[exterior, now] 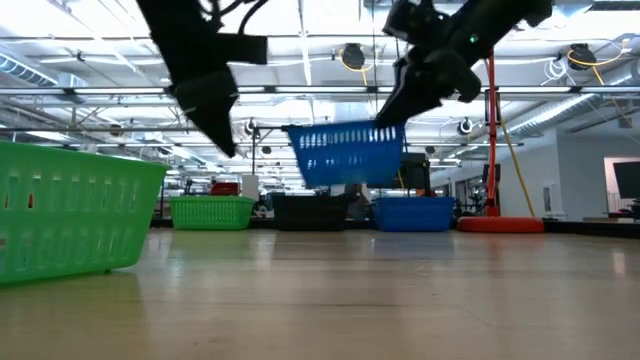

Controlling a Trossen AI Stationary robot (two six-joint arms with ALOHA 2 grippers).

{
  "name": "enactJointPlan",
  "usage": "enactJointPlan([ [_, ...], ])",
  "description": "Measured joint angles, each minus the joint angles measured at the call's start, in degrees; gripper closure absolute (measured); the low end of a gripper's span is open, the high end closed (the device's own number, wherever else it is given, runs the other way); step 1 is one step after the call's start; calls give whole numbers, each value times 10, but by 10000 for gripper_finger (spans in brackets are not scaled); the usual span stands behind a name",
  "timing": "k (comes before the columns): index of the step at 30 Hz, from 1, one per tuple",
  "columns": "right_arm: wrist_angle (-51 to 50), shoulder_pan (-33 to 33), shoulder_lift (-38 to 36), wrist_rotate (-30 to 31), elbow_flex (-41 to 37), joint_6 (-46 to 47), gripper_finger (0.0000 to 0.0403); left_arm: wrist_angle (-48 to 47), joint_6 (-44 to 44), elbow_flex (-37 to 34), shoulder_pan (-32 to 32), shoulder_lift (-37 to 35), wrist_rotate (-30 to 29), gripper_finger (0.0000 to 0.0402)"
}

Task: Stack baskets by color
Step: Stack the bottom blue bin on the stacked blue bins

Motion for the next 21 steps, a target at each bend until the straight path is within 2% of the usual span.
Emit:
enactJointPlan([
  [3,-30,-15,-44,31,0,-48,400,8,-35,-14,-11,-3,-1,197],
  [10,-63,-82,-144,26,0,-155,397,9,-87,-38,-48,-3,1,197],
  [13,-69,-122,-176,19,0,-227,397,38,-93,-44,-60,-2,1,197],
  [16,-77,-178,-197,-34,0,-283,396,68,-80,-47,-68,-2,2,197],
  [21,-76,-288,-207,-167,-2,-355,396,97,-60,-47,-77,-2,8,197],
])
